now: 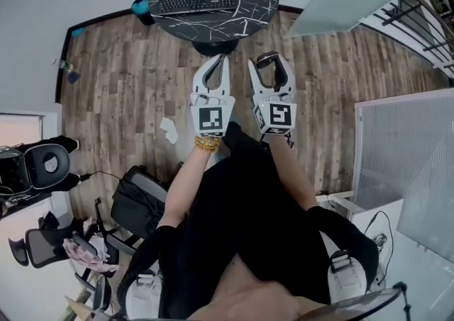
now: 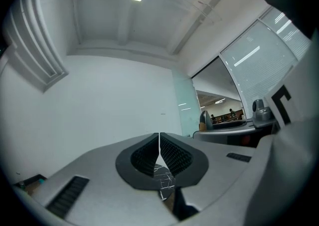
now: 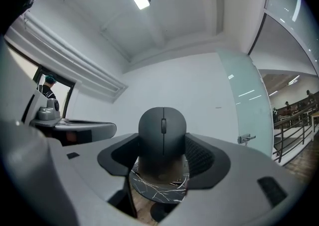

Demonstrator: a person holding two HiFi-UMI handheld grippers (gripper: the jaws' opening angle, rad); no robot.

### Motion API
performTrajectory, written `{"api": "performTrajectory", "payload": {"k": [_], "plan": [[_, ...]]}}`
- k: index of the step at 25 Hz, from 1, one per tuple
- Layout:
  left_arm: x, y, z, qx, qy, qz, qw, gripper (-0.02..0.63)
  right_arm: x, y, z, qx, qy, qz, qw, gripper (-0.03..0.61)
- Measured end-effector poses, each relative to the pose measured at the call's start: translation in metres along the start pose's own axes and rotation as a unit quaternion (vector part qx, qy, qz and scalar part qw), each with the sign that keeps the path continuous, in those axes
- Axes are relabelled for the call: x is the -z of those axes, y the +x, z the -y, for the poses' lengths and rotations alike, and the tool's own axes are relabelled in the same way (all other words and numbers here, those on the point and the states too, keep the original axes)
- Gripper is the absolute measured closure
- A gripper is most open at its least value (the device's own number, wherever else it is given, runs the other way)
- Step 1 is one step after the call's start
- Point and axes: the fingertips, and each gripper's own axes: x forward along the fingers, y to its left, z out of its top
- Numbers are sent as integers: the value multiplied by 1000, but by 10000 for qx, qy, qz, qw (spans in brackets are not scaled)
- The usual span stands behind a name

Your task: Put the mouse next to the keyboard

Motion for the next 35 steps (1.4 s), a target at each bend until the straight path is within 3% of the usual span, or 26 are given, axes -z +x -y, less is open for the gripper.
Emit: {"api": "performTrajectory", "payload": {"k": [14,21,29,35], "plan": [[34,154,-52,53,131,-284,9995,594,23,145,67,0,366,-117,9993,291],[70,178,-114,221,49,-431,9988,594,49,206,38,91,276,-199,9994,291],[62,238,-173,760,-309,-190,9965,594,38,260,41,709,121,-244,9971,293],[71,281,-183,1063,-123,-215,9940,594,50,283,83,1172,291,-268,9923,293]]}}
